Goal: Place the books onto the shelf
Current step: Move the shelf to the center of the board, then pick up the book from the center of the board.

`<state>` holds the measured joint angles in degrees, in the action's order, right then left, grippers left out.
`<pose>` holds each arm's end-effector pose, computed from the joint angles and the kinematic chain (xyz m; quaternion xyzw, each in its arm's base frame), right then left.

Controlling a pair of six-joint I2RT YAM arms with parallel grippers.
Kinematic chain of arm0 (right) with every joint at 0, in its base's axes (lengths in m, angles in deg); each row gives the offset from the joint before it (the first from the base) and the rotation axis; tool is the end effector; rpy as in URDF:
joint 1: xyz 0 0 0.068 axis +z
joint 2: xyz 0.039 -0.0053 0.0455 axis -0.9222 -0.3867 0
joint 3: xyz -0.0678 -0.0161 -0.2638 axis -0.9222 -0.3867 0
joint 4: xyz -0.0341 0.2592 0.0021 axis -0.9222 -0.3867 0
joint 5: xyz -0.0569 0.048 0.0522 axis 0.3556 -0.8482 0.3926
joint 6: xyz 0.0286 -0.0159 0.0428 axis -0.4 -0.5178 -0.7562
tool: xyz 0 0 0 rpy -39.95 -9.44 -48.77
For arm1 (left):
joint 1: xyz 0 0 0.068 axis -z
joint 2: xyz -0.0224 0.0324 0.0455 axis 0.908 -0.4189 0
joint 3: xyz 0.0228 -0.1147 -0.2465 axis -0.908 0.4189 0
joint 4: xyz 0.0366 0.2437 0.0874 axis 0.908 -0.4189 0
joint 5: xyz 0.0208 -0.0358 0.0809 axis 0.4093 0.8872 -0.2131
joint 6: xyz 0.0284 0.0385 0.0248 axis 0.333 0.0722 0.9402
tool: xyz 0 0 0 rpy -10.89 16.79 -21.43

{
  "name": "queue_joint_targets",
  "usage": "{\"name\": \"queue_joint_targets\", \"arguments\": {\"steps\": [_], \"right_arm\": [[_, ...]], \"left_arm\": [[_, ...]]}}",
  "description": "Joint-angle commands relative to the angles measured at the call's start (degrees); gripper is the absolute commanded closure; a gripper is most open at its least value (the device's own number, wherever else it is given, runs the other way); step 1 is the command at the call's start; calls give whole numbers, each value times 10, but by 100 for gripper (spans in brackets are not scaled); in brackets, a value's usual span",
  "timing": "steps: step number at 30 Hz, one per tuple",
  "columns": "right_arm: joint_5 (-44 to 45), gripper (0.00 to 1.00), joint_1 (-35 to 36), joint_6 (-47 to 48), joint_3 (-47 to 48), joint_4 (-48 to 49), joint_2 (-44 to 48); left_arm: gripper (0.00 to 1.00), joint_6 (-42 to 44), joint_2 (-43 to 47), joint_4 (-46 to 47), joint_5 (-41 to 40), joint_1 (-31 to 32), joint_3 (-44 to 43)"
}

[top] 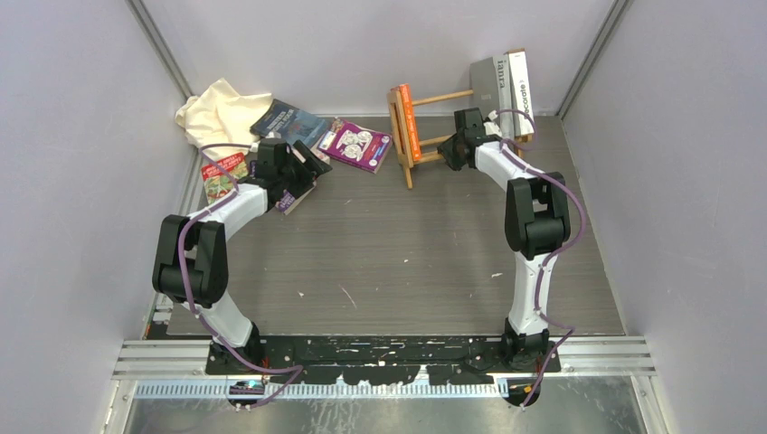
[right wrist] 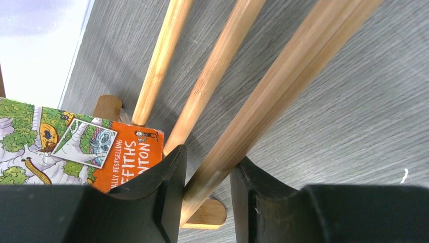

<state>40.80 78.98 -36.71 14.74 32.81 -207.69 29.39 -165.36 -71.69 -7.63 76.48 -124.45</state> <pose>0.4634 0.0924 0.2032 0.3908 0.8432 0.1715 0.3269 0.3667 -0.0779 0.2245 -0.2913 0.8357 -0.3017 0.3546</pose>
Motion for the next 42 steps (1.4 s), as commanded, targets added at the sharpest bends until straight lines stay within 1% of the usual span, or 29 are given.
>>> {"name": "queue_joint_targets", "arguments": {"steps": [1,2,4,7,12,18,23,26,30,32,35,39,42], "right_arm": [[8,71,29,6,-11,42,45],[14,65,30,10,-11,43,50],[24,57,30,18,-8,42,58],[38,49,32,30,-5,39,74],[61,39,35,51,-17,48,110],[113,38,39,77,-19,19,151],[156,38,50,100,-46,5,204],[179,38,75,137,-52,-4,235],[199,38,133,196,-41,-16,258],[212,38,163,222,-28,-23,257],[213,38,197,236,1,-34,240],[200,38,224,257,65,-59,175],[184,38,233,276,112,-66,119]], "left_arm": [[26,10,20,6,-10,2,-19],[26,11,21,0,-11,2,-21],[26,11,19,-9,-12,2,-25],[25,8,18,-12,-12,2,-30],[25,-10,22,-11,-14,1,-29],[25,-37,29,-12,-10,-4,-30],[25,-61,37,-21,-15,-15,-34],[25,-84,41,-31,-23,-26,-40],[25,-126,30,-28,-30,-44,-55],[25,-143,17,-24,-29,-49,-71],[25,-146,-12,-24,-27,-51,-112],[26,-146,-55,-21,-18,-50,-165],[27,-158,-94,9,-13,-49,-186]]}}
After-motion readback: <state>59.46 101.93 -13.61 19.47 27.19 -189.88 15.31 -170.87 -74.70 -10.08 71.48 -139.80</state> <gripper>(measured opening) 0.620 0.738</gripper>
